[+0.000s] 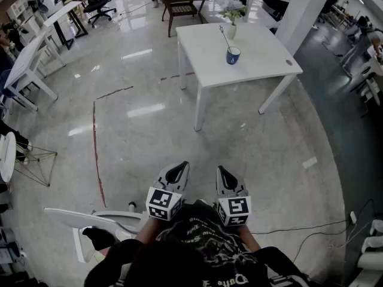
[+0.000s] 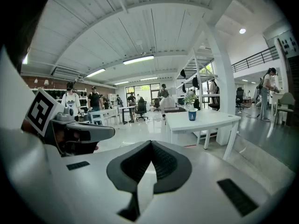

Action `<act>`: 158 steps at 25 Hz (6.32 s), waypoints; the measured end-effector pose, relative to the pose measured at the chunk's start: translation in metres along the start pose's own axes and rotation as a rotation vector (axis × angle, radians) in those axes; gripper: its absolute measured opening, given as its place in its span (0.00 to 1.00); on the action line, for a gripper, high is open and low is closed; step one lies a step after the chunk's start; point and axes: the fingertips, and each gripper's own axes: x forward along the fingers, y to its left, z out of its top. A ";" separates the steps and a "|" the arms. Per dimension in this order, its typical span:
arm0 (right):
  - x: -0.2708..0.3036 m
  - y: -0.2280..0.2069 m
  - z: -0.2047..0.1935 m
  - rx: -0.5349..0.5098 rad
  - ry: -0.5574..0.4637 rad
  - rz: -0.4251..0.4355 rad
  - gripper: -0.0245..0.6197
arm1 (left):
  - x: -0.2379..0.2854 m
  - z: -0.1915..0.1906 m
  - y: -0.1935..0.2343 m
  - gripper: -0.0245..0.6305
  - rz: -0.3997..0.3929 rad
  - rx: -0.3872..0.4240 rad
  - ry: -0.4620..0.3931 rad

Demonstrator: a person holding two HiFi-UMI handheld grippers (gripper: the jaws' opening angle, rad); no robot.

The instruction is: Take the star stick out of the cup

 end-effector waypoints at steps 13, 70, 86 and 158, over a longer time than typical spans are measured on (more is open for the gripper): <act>-0.005 -0.031 0.002 0.034 -0.029 0.004 0.05 | 0.020 0.001 -0.019 0.07 0.008 0.002 -0.001; 0.378 -0.215 0.121 0.146 0.012 -0.133 0.05 | 0.379 0.120 0.237 0.07 -0.135 -0.014 0.070; 0.526 -0.401 0.196 0.115 0.012 0.015 0.05 | 0.598 0.187 0.250 0.07 -0.018 -0.043 0.071; 0.748 -0.477 0.262 -0.229 0.252 0.212 0.06 | 0.676 0.233 0.337 0.07 0.242 -0.141 -0.002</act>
